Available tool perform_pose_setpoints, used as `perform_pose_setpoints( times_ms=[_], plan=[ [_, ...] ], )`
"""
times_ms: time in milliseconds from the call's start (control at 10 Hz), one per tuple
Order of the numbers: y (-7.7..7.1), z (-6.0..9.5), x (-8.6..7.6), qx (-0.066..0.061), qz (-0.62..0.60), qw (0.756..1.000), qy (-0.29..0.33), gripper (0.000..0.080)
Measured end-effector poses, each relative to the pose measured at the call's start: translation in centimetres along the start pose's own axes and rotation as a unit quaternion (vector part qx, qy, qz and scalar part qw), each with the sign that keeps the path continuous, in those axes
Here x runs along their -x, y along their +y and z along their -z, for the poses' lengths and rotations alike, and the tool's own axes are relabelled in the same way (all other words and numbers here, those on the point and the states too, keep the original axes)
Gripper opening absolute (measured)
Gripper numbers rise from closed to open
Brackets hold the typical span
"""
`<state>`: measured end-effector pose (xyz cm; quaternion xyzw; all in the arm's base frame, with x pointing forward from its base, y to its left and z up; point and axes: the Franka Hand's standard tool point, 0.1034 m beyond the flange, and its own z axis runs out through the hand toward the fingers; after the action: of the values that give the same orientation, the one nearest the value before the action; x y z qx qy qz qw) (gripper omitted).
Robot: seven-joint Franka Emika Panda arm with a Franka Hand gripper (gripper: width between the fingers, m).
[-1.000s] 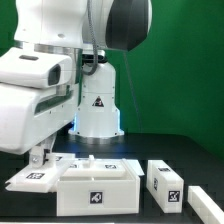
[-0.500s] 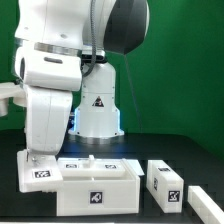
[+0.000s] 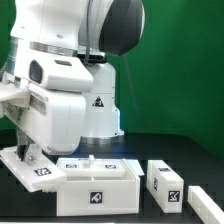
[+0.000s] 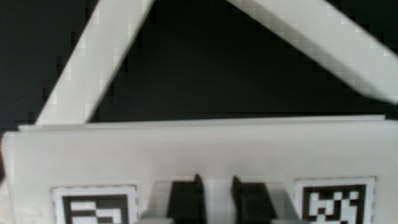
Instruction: Assemble cabinet
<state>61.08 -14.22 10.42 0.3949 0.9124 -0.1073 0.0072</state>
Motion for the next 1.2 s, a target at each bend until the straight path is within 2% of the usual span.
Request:
perform_pose_setpoints(
  times_ms=[200, 700, 900, 1000, 1200],
  plan=[
    [-0.2, -0.1, 0.1, -0.012, 0.102, 0.995, -0.006, 0.0064],
    [-1.3, -0.3, 0.9, -0.03, 0.191, 0.981, -0.015, 0.0064],
    [-1.7, -0.4, 0.4, -0.04, 0.211, 0.977, -0.016, 0.0064],
    [-2.4, -0.7, 0.6, -0.044, 0.215, 0.975, -0.01, 0.0064],
    [-3.5, -2.4, 1.9, -0.051, 0.222, 0.974, -0.001, 0.0064]
  ],
)
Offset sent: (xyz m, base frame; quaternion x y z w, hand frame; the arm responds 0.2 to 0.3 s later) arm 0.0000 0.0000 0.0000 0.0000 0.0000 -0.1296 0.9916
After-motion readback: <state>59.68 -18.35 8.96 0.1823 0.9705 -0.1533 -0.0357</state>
